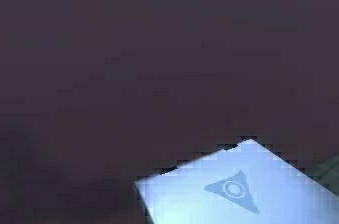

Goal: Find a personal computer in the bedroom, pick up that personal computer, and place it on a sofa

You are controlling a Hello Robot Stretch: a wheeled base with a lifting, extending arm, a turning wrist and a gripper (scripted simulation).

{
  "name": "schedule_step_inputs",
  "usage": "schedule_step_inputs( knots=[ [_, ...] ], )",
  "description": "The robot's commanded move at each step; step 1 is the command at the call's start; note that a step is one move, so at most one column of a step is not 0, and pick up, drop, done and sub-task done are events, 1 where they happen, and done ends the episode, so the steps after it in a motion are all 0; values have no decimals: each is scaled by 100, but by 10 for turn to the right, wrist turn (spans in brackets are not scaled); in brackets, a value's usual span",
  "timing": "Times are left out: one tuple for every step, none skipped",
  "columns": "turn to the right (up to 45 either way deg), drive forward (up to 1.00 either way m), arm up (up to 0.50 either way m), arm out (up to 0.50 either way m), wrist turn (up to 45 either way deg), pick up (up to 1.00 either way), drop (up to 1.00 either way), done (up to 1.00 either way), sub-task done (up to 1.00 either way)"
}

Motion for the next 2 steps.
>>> schedule_step_inputs(
  knots=[
    [450,0,0,0,0,0,0,0,0],
    [450,0,0,0,0,0,0,0,0]
  ],
)
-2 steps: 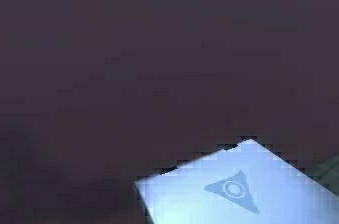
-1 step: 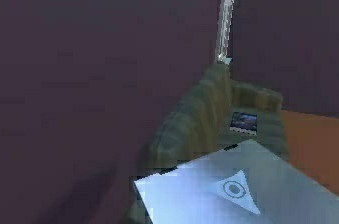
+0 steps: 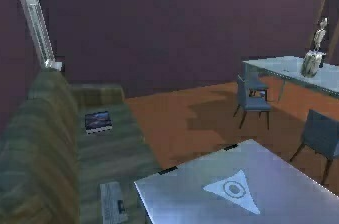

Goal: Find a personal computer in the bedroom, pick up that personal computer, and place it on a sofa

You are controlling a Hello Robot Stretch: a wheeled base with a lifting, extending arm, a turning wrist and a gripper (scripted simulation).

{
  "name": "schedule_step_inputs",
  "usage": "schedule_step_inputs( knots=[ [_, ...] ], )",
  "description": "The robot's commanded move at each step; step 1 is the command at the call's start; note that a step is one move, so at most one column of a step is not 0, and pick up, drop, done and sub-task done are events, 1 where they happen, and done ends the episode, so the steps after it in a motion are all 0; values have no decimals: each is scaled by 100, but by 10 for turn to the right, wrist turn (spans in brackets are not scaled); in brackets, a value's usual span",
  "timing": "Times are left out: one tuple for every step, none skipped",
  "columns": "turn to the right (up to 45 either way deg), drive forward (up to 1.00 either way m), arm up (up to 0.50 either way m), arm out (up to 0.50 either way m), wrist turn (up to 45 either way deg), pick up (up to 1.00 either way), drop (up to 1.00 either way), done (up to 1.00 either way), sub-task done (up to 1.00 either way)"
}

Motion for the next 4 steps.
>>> schedule_step_inputs(
  knots=[
    [450,0,0,0,0,0,0,0,0],
    [270,0,0,0,0,0,0,0,0],
    [0,10,0,0,0,0,0,0,0],
    [-330,0,0,0,0,0,0,0,0]
  ],
)
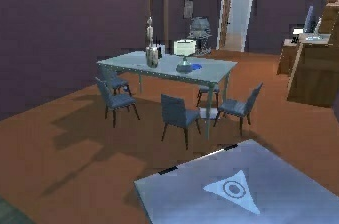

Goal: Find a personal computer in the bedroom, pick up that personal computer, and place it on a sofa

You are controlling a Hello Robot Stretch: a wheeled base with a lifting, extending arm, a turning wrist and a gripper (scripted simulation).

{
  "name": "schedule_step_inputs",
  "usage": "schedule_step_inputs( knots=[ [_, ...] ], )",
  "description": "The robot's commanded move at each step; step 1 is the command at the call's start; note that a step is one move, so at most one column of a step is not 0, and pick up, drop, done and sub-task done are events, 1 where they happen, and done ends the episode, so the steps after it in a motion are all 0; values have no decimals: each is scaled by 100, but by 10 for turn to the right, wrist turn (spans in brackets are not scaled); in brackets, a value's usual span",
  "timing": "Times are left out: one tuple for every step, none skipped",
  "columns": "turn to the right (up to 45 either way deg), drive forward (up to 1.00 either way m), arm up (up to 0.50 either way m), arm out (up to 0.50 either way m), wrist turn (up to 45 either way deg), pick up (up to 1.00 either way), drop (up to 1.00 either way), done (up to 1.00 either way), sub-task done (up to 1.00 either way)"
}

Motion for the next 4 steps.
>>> schedule_step_inputs(
  knots=[
    [0,35,0,0,0,0,0,0,0],
    [-150,0,0,0,0,0,0,0,0],
    [0,30,0,0,0,0,0,0,0],
    [-450,0,0,0,0,0,0,0,0]
  ],
)
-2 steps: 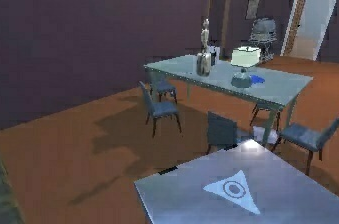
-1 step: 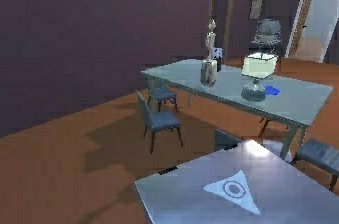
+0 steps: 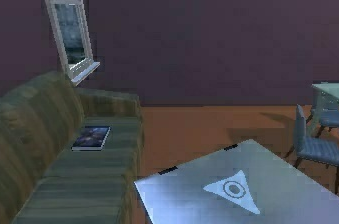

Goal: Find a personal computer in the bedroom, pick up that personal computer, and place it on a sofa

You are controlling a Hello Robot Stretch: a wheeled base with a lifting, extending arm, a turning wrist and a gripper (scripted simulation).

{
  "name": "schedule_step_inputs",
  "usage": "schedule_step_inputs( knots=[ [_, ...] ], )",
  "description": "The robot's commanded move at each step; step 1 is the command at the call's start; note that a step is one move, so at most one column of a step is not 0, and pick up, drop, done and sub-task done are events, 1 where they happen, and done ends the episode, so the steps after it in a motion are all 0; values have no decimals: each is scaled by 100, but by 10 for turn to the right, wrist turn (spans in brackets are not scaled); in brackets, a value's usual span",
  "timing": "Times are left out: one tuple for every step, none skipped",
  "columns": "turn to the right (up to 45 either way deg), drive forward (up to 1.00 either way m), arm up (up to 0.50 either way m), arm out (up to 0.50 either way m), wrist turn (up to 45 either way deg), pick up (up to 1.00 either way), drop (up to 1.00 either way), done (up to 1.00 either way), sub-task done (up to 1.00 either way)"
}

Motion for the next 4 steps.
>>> schedule_step_inputs(
  knots=[
    [0,100,0,0,0,0,0,0,0],
    [0,100,0,0,0,0,0,0,0],
    [-150,0,0,0,0,0,0,0,0],
    [0,5,0,0,0,0,0,0,0]
  ],
)
